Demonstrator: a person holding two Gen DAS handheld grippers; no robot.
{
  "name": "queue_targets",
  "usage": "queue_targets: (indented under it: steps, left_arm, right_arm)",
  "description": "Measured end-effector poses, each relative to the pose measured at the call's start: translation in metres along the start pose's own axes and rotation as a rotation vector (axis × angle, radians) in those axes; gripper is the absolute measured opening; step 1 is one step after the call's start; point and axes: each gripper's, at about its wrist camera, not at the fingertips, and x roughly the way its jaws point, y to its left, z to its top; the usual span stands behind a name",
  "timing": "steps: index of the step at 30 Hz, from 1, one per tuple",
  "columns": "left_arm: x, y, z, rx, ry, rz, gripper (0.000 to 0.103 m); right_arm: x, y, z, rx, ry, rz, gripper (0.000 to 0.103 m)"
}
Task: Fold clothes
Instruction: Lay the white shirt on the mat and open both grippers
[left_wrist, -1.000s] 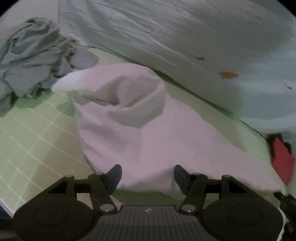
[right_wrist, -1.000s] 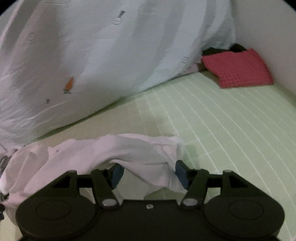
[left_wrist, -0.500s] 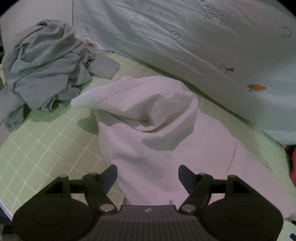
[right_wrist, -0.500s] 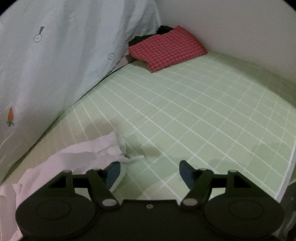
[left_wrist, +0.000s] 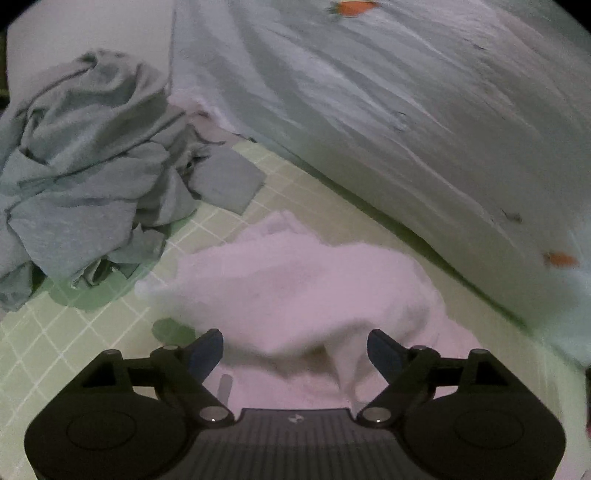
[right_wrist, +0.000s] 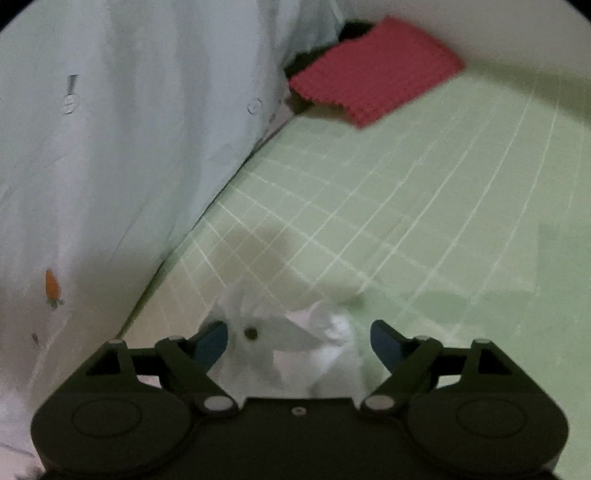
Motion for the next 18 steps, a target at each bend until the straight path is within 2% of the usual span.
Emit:
queue_targets:
  steps: [2,6,10,15,18]
  left_arm:
    - [0.012,0.001,0.009,-0.034,0.005,-0.013,0.093]
    - [0.033,-0.004,0.021,-0.069,0.025,-0.012,0.093]
    - [0.038,-0.006,0.024,-0.082,0.014,-0.008,0.094]
    - [0.055,-0.012,0.025,-0.07,0.049,0.027,0.096]
    - [0.062,-0.017,0.024,-0.057,0.059,0.027,0.095]
  right_arm:
    - [0.017,0.006,0.003,0.03,0.029,-0.012,0.087]
    - [0.037,0.01,0.007,0.057,0.055,-0.061,0.087]
    - [0.037,0.008,0.01,0.035,0.057,-0.093,0.089]
    - [0.037,0.005,0.013,0.009,0.061,-0.132,0.092]
    - [0.055,0.003,-0.004,0.037,0.137,-0.128,0.092]
